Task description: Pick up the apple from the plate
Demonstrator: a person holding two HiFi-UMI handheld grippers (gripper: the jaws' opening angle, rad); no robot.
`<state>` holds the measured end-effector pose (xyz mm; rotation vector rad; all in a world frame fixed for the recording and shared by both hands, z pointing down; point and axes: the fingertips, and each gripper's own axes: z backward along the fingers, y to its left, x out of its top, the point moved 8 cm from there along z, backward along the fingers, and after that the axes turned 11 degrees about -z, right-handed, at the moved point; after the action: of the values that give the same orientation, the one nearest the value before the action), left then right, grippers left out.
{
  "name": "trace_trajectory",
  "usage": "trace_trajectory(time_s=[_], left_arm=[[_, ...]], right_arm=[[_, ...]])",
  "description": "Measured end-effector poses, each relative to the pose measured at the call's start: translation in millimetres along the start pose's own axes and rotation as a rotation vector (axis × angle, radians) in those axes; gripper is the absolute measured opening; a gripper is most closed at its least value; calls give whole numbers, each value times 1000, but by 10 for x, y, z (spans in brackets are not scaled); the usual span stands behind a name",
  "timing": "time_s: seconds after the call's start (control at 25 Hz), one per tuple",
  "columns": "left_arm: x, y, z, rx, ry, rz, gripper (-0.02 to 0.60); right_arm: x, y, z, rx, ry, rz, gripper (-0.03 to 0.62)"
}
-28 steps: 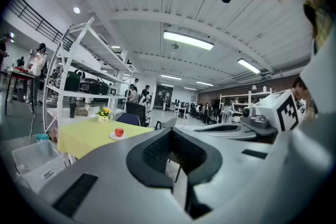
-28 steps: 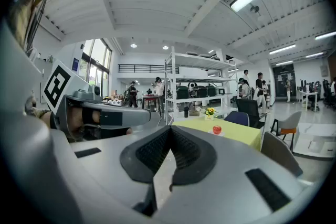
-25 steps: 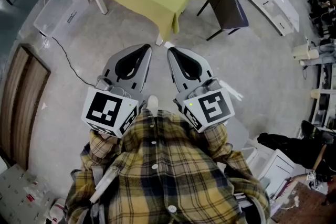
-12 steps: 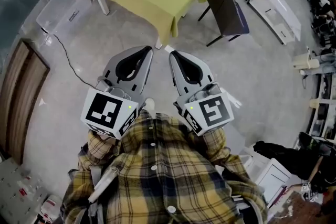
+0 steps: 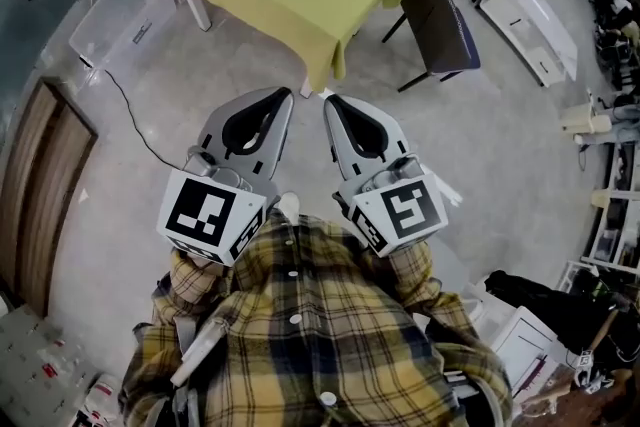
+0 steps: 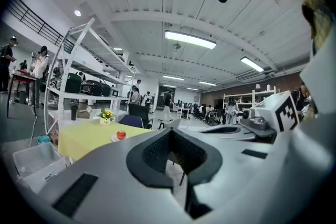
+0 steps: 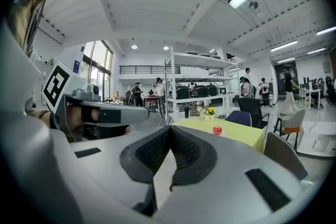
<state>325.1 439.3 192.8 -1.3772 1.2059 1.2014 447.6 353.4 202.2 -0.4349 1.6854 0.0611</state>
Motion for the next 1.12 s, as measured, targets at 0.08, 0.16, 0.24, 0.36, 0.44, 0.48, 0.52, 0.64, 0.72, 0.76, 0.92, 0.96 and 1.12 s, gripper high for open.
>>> trace_trajectory(time_s=[0.08, 0.16, 0.24, 0.36, 0.44, 0.48, 0.52, 0.64, 0.72, 0.76, 0.92, 0.96, 1.12], left_arm=[[1, 183, -54, -5, -1, 5, -2], [3, 384, -134, -18, -2, 4, -2], [1, 604, -231, -34, -2, 2, -2], [-1, 954, -388, -63, 0, 0, -2], [5, 1189, -485, -83, 2, -5, -2], [9, 1305, -528, -92, 2, -8, -2], [12, 1420, -568, -102, 1, -12, -2], [6, 1761, -667, -124, 2, -18, -2], [-5, 1972, -718, -130, 9, -14, -2], [-12, 2066, -741, -134, 11, -14, -2], [-53, 2367, -819, -149, 18, -7, -2], [-63, 2431, -844, -152, 23, 0, -2], [-112, 2631, -972, -164, 38, 16, -2]], right_arm=[[27, 2, -173, -9, -1, 1, -3], [61, -10, -366, -21, 0, 2, -3], [97, -36, -577, -35, 0, 0, -3], [155, -79, -918, -60, -1, -5, -3], [198, -96, -1151, -76, -2, -7, -3], [219, -100, -1267, -83, -3, -9, -3], [239, -102, -1382, -90, -3, -12, -3], [289, -109, -1719, -110, -5, -25, -3], [316, -114, -1916, -124, -1, -29, -3], [326, -115, -2002, -132, 1, -31, -3], [336, -127, -2271, -158, 11, -54, -3], [339, -139, -2331, -165, 15, -59, -3], [361, -218, -2528, -185, 30, -72, -3]])
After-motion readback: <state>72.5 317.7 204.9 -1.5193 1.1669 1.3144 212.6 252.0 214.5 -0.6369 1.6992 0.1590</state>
